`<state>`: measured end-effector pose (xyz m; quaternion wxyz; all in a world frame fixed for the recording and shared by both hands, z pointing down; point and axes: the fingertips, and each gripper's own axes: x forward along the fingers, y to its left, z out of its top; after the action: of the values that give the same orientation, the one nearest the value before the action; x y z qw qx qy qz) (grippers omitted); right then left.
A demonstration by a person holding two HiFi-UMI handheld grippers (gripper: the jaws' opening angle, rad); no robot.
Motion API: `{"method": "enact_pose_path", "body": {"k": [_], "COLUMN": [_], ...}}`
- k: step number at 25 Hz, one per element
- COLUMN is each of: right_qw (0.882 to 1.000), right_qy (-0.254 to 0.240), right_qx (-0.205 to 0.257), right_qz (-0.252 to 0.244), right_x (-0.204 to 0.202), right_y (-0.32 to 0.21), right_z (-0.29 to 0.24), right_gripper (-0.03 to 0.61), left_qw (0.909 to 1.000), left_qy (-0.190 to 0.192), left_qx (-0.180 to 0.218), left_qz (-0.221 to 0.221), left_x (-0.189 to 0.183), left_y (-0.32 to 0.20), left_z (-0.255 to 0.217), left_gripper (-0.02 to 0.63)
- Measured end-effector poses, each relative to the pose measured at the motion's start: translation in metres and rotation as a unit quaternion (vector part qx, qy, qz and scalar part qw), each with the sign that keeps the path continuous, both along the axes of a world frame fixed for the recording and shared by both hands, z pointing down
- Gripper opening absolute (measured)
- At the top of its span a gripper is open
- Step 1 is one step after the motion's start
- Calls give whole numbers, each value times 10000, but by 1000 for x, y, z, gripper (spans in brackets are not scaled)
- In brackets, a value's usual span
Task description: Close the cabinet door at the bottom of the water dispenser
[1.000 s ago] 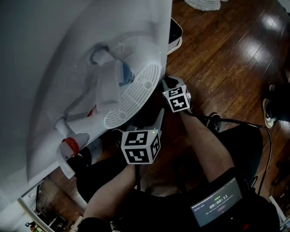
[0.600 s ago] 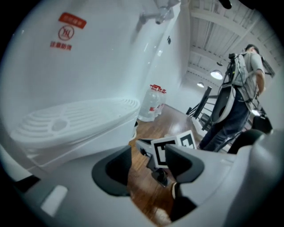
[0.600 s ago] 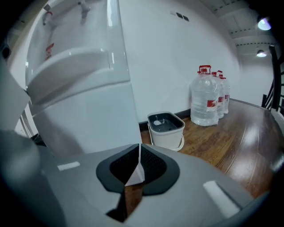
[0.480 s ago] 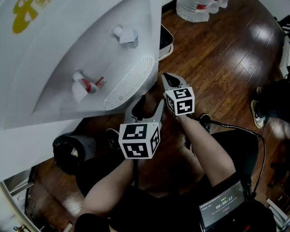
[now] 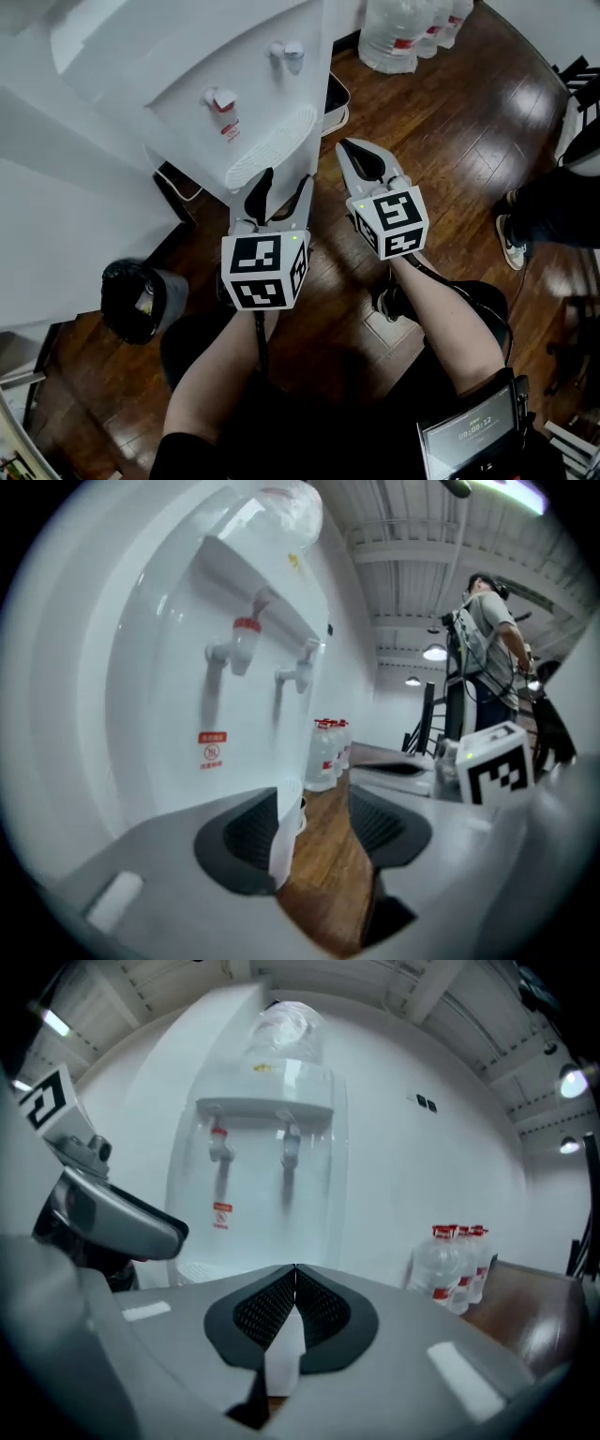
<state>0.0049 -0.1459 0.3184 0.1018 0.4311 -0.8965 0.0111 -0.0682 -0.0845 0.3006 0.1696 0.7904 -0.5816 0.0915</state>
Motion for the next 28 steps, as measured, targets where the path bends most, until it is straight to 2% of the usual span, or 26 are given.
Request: {"method": "enact_pose_path", "body": {"k": [2,5,8,12,19,22,28], "right_qw": [9996,9998,9992,9991,9983,9987,9987], "right_qy": [111,-81,-379,-351,-346,-335,-374], "right_qx": [218,161,90,188,140,61,147], "right_qz": [-128,-120,-9,-124,-438,-383,-307], "right_x": [5,17,24,19,2,2,13], "right_y": [23,51,72,96,122,121,116], "right_z": [-26,-48,-52,-44,-43,-42,-52], "right_gripper": [5,5,5,5,5,5,5], "left_qw": [9998,9984,9951,9909,9881,9883,9901], "left_qy": [-73,-112,-283,-429,-258,-289,-322], "left_qx": [148,407,711,956,1104,953,802], "left_qz": [122,373,625,849,1042,1156,1105], "left_x": [7,22,34,43,48,49,38], "left_y": [10,27,44,59,67,71,70], "left_z": [-5,-17,-26,-33,-41,-36,-27], "left_gripper": [253,253,253,253,247,245,245]}}
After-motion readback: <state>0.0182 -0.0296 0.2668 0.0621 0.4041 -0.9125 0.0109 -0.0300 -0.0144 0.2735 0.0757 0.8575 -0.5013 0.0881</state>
